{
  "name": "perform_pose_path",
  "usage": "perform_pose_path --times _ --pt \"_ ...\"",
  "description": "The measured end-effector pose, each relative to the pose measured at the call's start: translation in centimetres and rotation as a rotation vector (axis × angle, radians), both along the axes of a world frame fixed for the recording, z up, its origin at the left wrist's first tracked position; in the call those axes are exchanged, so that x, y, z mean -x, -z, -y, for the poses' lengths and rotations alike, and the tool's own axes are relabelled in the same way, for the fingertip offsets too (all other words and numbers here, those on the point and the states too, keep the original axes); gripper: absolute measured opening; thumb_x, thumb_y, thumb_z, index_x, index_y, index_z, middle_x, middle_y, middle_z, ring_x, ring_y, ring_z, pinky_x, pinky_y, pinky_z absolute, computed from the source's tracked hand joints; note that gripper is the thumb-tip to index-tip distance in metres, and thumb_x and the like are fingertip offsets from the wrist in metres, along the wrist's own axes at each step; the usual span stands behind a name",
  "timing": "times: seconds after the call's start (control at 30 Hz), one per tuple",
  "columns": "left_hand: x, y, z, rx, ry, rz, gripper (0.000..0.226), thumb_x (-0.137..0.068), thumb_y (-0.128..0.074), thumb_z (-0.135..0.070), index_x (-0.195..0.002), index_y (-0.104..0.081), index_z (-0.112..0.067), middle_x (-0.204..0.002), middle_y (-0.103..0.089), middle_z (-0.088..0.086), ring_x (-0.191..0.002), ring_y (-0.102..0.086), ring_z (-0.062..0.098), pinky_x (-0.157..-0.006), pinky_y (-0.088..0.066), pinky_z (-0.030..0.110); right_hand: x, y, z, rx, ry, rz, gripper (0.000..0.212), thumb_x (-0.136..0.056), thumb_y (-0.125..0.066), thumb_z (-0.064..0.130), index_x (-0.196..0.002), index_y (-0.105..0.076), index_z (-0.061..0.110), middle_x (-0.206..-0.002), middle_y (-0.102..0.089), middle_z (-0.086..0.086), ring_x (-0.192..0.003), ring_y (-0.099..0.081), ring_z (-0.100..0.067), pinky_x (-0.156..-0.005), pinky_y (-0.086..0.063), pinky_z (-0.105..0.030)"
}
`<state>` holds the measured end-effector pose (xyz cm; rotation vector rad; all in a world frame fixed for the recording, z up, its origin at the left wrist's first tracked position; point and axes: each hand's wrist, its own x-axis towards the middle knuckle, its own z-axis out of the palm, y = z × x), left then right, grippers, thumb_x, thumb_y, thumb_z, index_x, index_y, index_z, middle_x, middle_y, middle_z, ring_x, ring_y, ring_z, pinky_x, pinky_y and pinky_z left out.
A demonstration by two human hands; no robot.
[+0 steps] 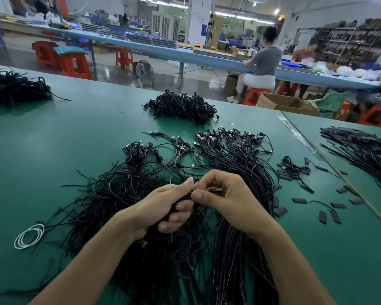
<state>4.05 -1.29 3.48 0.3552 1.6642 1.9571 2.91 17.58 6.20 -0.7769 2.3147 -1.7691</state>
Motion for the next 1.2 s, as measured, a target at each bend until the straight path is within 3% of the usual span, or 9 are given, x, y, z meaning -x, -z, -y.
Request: perform_pose_path --times 0.17,0.33,0.43,0.6,0.7,0.83,0.97,1.07,1.2 --pt "-0.1 0.4 0.4 -0.071 0.062 0.018 0.050 -0.099 -0.046 -0.050 -0.058 -0.044 -0.022 -0.056 -0.053 0.002 -0.040 -0.048 0.009 -0.039 -0.037 0.016 -0.1 0.1 0.1 -0.133 -0.062 -0.004 0.013 -0.089 -0.074 0.023 -0.087 -0.063 0.017 -0.076 -0.062 0.015 -0.072 -0.055 -0.001 -0.070 -0.046 -0.018" --pt "0.3 0.8 -0.7 0.157 -0.216 -0.172 0.061 -0.100 -0.042 -0.050 -0.049 -0.047 -0.016 -0.052 -0.051 0.000 -0.046 -0.047 0.010 -0.048 -0.039 0.016 0.2 0.0 0.6 -0.238 0.048 -0.082 0.017 -0.090 -0.072 0.022 -0.081 -0.058 0.022 -0.076 -0.068 0.011 -0.076 -0.064 -0.006 -0.077 -0.052 -0.029" --pt "0.5 1.0 -0.8 0.200 -0.272 -0.213 0.061 -0.095 -0.044 -0.056 -0.049 -0.049 -0.015 -0.053 -0.044 0.001 -0.050 -0.044 0.008 -0.053 -0.038 0.010 0.1 -0.1 0.9 -0.225 0.068 -0.118 0.018 -0.090 -0.072 0.019 -0.080 -0.058 0.021 -0.076 -0.069 0.010 -0.076 -0.065 -0.005 -0.074 -0.052 -0.022" --pt "0.5 0.6 -1.3 -0.079 -0.183 0.111 0.044 -0.103 -0.037 -0.036 -0.102 -0.067 -0.003 -0.075 -0.065 0.011 -0.069 -0.065 0.019 -0.070 -0.058 0.042 -0.2 0.2 2.1 -0.236 0.199 -0.262 0.019 -0.087 -0.075 0.020 -0.078 -0.059 0.026 -0.074 -0.065 0.011 -0.071 -0.061 -0.002 -0.064 -0.047 -0.014" --pt "0.6 0.5 -1.3 -0.103 -0.113 0.178 0.054 -0.102 -0.029 -0.043 -0.100 -0.069 -0.006 -0.071 -0.068 0.013 -0.056 -0.065 0.022 -0.049 -0.055 0.033 -0.1 0.6 2.5 -0.192 0.218 -0.289 0.019 -0.087 -0.075 0.019 -0.079 -0.059 0.026 -0.073 -0.065 0.011 -0.064 -0.062 -0.004 -0.058 -0.046 -0.014" --pt "1.0 1.6 -1.4 0.128 -0.343 -0.018 0.059 -0.104 -0.031 -0.049 -0.067 -0.068 -0.021 -0.054 -0.056 0.006 -0.033 -0.038 0.012 -0.034 -0.025 0.015 0.3 1.5 2.3 -0.125 0.269 -0.225 0.013 -0.088 -0.074 0.026 -0.082 -0.062 0.025 -0.077 -0.067 0.009 -0.065 -0.063 -0.003 -0.062 -0.049 -0.014" --pt "2.0 3.2 -0.5 0.129 -0.561 -0.096 0.058 -0.099 -0.037 -0.057 -0.076 -0.065 -0.012 -0.050 -0.040 -0.006 -0.038 -0.029 0.008 -0.035 -0.023 0.018 0.9 3.9 1.3 -0.337 0.338 -0.040 0.027 -0.096 -0.051 0.052 -0.086 -0.057 0.028 -0.079 -0.059 0.009 -0.064 -0.053 0.001 -0.060 -0.041 -0.015" --pt "2.3 3.7 -0.2 -0.021 -0.623 -0.083 0.054 -0.089 -0.039 -0.062 -0.081 -0.057 -0.011 -0.053 -0.036 -0.009 -0.043 -0.027 0.006 -0.037 -0.024 0.018 0.5 5.8 0.9 -0.739 0.181 0.014 0.019 -0.094 -0.064 0.042 -0.088 -0.064 0.024 -0.084 -0.063 0.009 -0.074 -0.061 -0.006 -0.071 -0.055 -0.030" --pt "2.5 3.9 -0.8 -0.247 -0.695 -0.075 0.049 -0.090 -0.040 -0.059 -0.081 -0.052 -0.012 -0.056 -0.036 -0.009 -0.047 -0.030 0.007 -0.042 -0.032 0.020 -0.4 6.9 1.7 -0.967 0.097 -0.028 0.012 -0.085 -0.072 0.034 -0.090 -0.067 0.024 -0.093 -0.065 0.006 -0.085 -0.064 -0.017 -0.076 -0.056 -0.034"
